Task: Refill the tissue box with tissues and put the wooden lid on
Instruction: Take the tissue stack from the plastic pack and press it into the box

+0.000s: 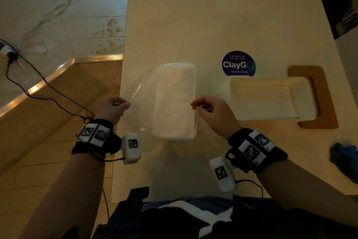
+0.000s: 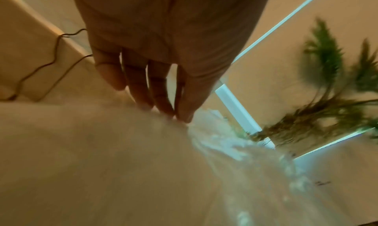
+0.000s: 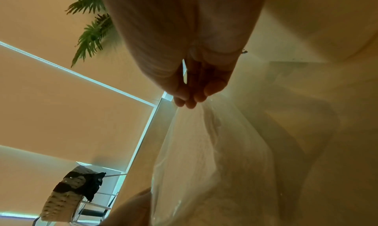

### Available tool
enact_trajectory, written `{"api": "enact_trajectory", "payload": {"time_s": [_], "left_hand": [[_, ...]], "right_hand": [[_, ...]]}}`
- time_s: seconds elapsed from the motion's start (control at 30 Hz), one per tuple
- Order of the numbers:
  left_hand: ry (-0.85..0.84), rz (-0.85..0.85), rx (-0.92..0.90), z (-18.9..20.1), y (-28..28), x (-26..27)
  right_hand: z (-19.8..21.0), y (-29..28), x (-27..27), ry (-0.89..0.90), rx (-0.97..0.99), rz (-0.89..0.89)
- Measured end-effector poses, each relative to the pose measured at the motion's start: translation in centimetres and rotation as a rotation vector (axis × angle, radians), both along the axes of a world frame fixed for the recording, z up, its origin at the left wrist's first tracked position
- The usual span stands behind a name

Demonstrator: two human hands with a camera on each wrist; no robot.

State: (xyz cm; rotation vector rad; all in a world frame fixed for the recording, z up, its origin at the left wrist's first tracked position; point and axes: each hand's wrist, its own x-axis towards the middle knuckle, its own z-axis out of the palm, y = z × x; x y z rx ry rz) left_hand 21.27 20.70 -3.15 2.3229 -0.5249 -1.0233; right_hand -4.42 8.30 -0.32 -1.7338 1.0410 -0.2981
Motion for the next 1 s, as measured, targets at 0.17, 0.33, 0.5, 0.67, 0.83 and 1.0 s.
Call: {"api": "enact_trajectory", "payload": {"time_s": [0.17, 0.33, 0.5, 0.67, 0.83, 1.0], "left_hand": [[-0.188, -0.09, 0.046, -2.7, -2.0, -2.2], [-0.338, -0.232, 0.056, -2.7, -3.9, -4.6], [-0.212, -0.324, -0.054, -2.4, -3.9, -4.9], [-0.021, 0.019, -0.231, -1.2, -2.0, -3.0], [0.53, 0.106, -0.252, 1.1, -1.6, -6.6], [0.498, 0.033, -0.215, -0.6, -1.6, -9.3]], "right_hand": [[0.0, -0.2, 0.9, 0.148, -0.025, 0.067], [0.0, -0.7, 1.5, 0.226, 0.007, -0.006], [0.1, -1.1, 1.6, 0.243, 0.075, -0.033], [0.3, -1.2, 1.4, 0.259, 0.056, -0.016], [0.3, -1.2, 1.6, 0.258, 0.051, 0.016], [0.3, -1.3, 1.8, 0.285, 0.044, 0.042]]}}
